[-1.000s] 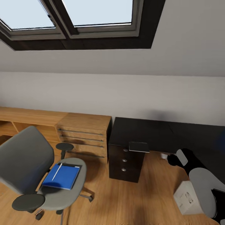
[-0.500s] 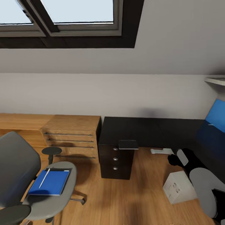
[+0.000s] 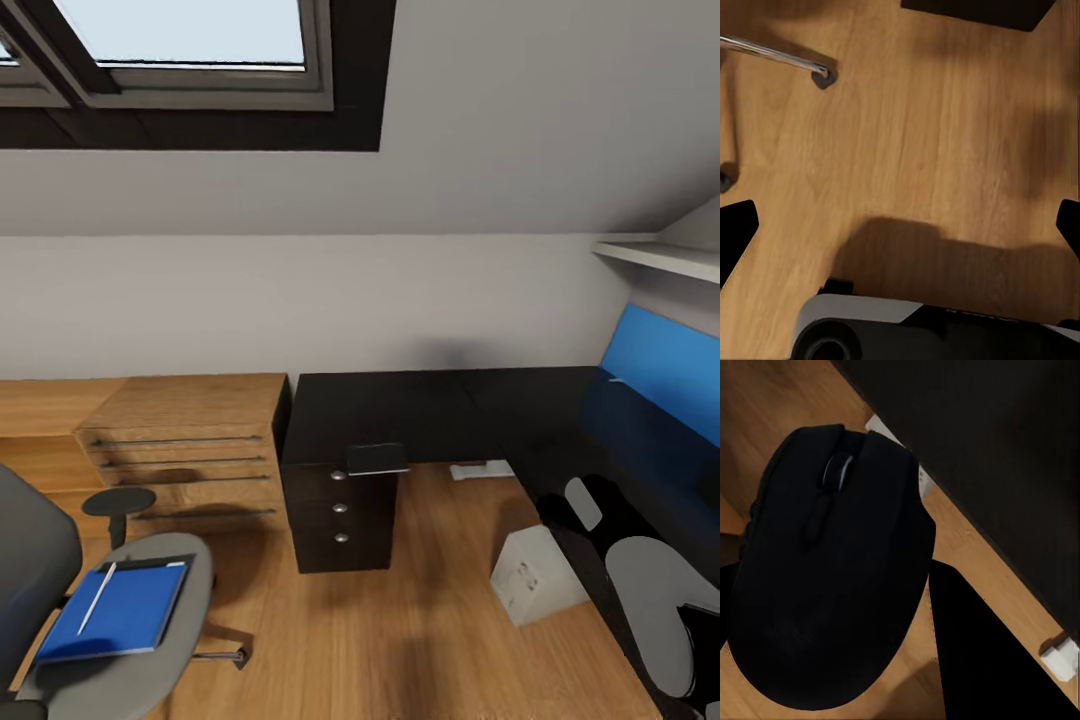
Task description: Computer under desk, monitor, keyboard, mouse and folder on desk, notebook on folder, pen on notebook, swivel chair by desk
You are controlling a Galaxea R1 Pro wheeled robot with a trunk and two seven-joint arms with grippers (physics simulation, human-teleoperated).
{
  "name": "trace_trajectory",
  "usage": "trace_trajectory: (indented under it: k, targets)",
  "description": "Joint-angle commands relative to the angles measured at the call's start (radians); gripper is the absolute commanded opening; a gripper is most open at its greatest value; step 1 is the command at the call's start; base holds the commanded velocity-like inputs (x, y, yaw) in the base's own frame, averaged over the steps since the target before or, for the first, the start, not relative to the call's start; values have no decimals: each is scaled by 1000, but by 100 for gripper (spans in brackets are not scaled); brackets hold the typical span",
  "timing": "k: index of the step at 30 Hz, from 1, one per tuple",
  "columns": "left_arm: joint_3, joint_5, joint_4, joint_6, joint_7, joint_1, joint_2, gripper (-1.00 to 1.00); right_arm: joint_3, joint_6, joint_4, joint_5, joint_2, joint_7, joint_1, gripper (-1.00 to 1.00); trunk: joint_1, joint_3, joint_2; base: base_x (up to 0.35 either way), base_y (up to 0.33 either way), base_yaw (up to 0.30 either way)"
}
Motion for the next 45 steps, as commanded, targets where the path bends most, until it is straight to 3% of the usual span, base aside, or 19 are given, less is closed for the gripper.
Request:
trace_trajectory:
  k: [1,21,25,27,30,32,35,39,45]
  targets:
    - [7,-2,-6,0,-6,0,-2,100,-1,1,-1,-14,1,-11,-1,-100,0,-2,-2,0,0,-247]
    - [7,0,-28,-3,12,-1,11,100,-1,-39,3,-14,4,-11,-1,-100,0,-3,-2,0,0,-256]
    - [6,-2,-93,8,32,-1,11,100,-1,-39,3,-13,6,-11,-1,-100,0,-3,-2,0,0,-257]
    - [6,-2,-164,44,71,-1,12,100,0,-39,3,-13,7,-11,-1,-100,0,-3,-2,0,0,-257]
    - [6,1,-279,195,129,-1,12,100,0,-41,4,-12,7,-12,-1,-100,0,-3,-2,0,0,-257]
    - [6,3,-314,286,138,-1,8,100,0,-44,4,-12,8,-12,-1,-100,0,-3,-2,0,0,-257]
    - [7,5,-334,336,132,-1,-3,100,0,-47,4,-11,8,-12,-1,-100,0,-3,-2,0,0,-257]
    - [7,10,-313,306,104,-1,-12,100,1,-50,5,-10,8,-12,-1,-100,0,-3,-2,0,0,-257]
    - [7,11,-208,151,68,-1,-10,100,1,-51,6,-9,8,-11,-1,-100,0,-3,-2,0,0,-237]
